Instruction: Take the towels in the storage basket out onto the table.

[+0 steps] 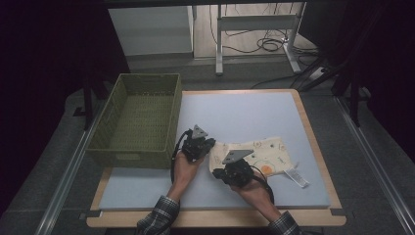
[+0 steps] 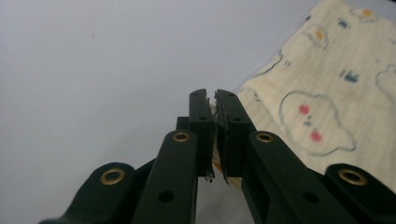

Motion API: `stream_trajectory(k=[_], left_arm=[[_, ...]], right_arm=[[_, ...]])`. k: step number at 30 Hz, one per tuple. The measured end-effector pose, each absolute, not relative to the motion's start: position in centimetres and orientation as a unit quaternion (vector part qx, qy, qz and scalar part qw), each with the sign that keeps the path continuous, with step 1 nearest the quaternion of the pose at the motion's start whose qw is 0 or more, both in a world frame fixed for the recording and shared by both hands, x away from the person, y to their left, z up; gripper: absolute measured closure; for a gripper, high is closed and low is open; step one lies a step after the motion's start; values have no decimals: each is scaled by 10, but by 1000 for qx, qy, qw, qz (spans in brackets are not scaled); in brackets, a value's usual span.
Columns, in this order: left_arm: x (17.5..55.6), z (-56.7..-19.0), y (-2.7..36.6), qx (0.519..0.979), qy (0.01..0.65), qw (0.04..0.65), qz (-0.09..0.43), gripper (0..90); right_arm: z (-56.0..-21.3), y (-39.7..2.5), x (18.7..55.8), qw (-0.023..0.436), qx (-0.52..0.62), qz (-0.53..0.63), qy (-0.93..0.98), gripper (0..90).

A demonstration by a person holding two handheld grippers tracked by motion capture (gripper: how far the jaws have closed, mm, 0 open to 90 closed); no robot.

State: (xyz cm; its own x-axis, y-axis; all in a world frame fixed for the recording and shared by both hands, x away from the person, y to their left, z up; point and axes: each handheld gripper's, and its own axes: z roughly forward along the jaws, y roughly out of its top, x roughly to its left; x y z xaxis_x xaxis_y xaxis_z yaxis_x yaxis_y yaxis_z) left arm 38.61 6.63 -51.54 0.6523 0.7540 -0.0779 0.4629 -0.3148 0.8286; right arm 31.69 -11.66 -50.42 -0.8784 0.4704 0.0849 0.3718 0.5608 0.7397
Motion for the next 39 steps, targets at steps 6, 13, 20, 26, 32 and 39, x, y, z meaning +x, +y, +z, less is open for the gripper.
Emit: stream_trajectory(k=[6, 13, 20, 26, 32, 39], left_arm=[[392, -503, 45, 799, 365, 447, 171, 854], [401, -502, 24, 804, 354, 448, 166, 853], [410, -505, -4, 813, 330, 452, 160, 850], [418, -502, -28, 822, 312, 450, 155, 850], [425, -496, -48, 829, 295, 449, 155, 847], [433, -491, -72, 834, 286, 449, 147, 846]], right_arm=[[-493, -147, 318, 77, 258, 414, 869, 844], [-492, -175, 321, 88, 283, 416, 860, 843], [-494, -208, 323, 97, 310, 419, 848, 844], [-495, -234, 324, 105, 331, 425, 836, 844], [-492, -256, 323, 116, 349, 428, 826, 844], [-490, -277, 325, 124, 367, 423, 819, 843]])
